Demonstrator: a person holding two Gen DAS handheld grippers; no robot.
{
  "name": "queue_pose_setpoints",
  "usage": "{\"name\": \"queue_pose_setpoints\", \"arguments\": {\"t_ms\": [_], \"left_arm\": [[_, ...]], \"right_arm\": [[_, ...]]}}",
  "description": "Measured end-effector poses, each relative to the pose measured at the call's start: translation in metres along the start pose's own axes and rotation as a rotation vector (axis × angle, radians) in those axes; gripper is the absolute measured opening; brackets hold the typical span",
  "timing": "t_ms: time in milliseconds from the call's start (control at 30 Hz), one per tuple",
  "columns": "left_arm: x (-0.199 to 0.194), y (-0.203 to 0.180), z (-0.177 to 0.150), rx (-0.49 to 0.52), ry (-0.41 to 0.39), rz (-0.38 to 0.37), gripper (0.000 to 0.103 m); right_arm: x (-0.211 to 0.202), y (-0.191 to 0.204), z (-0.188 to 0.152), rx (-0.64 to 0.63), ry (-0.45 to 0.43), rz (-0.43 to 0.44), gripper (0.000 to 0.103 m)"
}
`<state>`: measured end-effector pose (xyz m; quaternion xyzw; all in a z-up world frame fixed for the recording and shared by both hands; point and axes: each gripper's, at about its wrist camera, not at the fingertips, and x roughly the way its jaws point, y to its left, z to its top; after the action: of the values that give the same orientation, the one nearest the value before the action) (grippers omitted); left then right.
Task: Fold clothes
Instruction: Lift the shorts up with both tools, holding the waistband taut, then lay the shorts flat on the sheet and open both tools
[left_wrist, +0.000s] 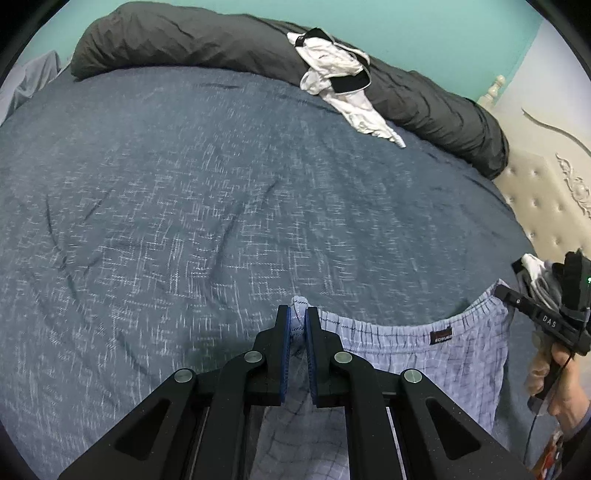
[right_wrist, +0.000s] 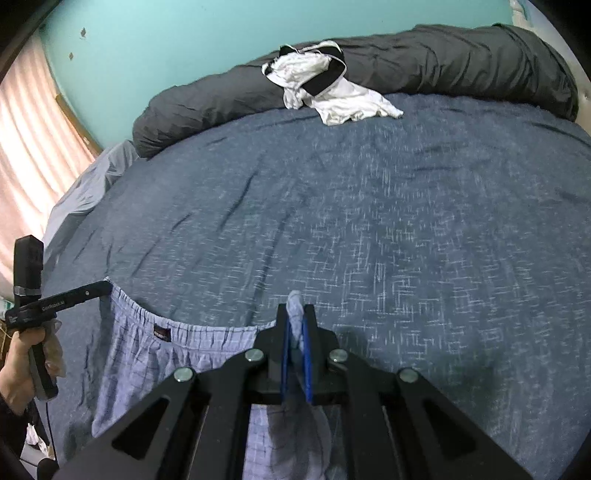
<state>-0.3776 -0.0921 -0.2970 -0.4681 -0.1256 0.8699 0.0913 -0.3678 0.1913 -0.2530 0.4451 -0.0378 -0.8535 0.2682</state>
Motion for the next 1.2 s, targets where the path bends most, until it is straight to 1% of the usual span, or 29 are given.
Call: {"name": "queue_pose_setpoints", "arguments": {"t_ms": [233, 467, 633, 667, 733, 767, 800, 833, 933, 1033, 1067, 1200], "left_arm": [[0.023, 0.010, 0.005, -0.012, 0.020, 0.027, 0.008], [0.038, 0.013, 0.009, -0.018, 0.034, 0.042, 0.008], [0.043, 0.016, 0.005, -0.036, 0.044, 0.032, 0.010], [0.042, 0.018, 0.004, -0.048, 0.041, 0.021, 0.010], [0.035, 0.021, 0.002, -0.059, 0.028, 0.020, 0.013], [0.029, 0.023, 0.002, -0.063, 0.020, 0.021, 0.013], [0.024, 0.025, 0.001, -0.067, 0.011, 0.021, 0.013], [0.015, 0.027, 0.000, -0.070, 0.001, 0.018, 0.014], [-0.012, 0.035, -0.011, -0.083, -0.024, 0.004, 0.015], [-0.039, 0.042, -0.033, -0.112, -0.045, -0.011, 0.018], [-0.045, 0.044, -0.041, -0.119, -0.047, -0.015, 0.019], [-0.063, 0.046, -0.072, -0.130, -0.049, -0.003, 0.020]], "right_arm": [[0.032, -0.011, 0.004, 0.024, 0.040, -0.020, 0.006], [0.051, -0.016, 0.006, 0.031, 0.061, -0.034, 0.006], [0.055, -0.027, 0.006, 0.090, 0.069, -0.035, 0.006], [0.054, -0.030, 0.006, 0.114, 0.067, -0.037, 0.010], [0.046, -0.036, 0.007, 0.152, 0.040, -0.049, 0.014], [0.040, -0.040, 0.008, 0.173, 0.022, -0.054, 0.020], [0.034, -0.044, 0.008, 0.194, 0.010, -0.051, 0.031], [0.026, -0.048, 0.008, 0.213, -0.002, -0.047, 0.034], [-0.005, -0.056, 0.000, 0.249, -0.024, 0.002, 0.035], [-0.028, -0.054, -0.017, 0.240, 0.010, 0.035, 0.035], [-0.035, -0.053, -0.026, 0.237, 0.033, 0.041, 0.035], [-0.057, -0.048, -0.068, 0.243, 0.079, 0.055, 0.035]]}}
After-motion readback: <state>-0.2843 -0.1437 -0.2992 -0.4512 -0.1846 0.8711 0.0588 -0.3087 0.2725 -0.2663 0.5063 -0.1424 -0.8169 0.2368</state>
